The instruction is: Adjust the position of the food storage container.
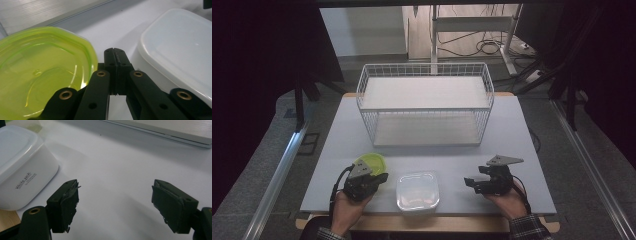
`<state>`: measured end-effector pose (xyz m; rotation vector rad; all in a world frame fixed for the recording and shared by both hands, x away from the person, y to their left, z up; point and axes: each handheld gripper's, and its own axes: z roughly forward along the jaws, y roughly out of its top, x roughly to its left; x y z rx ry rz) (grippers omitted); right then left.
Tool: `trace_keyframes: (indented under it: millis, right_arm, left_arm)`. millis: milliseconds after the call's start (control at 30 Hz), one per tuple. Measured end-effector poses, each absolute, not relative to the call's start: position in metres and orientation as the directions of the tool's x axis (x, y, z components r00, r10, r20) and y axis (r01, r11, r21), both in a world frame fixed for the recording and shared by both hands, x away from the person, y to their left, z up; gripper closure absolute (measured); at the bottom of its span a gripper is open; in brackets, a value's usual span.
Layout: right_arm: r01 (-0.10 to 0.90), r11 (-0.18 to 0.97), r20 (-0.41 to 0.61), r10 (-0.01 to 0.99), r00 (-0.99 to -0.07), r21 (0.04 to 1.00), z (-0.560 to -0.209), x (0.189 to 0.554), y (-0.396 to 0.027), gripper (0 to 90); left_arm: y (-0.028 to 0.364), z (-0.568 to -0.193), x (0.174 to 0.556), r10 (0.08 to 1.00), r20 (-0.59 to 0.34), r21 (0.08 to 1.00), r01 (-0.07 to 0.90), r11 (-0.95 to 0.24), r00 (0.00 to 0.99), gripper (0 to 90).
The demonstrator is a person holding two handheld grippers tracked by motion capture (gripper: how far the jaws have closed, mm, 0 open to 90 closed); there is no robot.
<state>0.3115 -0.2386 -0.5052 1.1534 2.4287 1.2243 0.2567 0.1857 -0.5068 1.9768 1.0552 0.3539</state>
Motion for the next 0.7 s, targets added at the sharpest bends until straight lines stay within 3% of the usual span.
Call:
trace_keyframes:
  millis: [700]
  right_arm:
    - [0.554, 0.38, 0.153, 0.707, -0.69, 0.741, -0.507, 0.312, -0.236, 22.4]
  left_arm:
    - [0.231, -0.512, 0.274, 0.857, -0.168, 0.776, 0.601, -0.19, 0.487, 90.0]
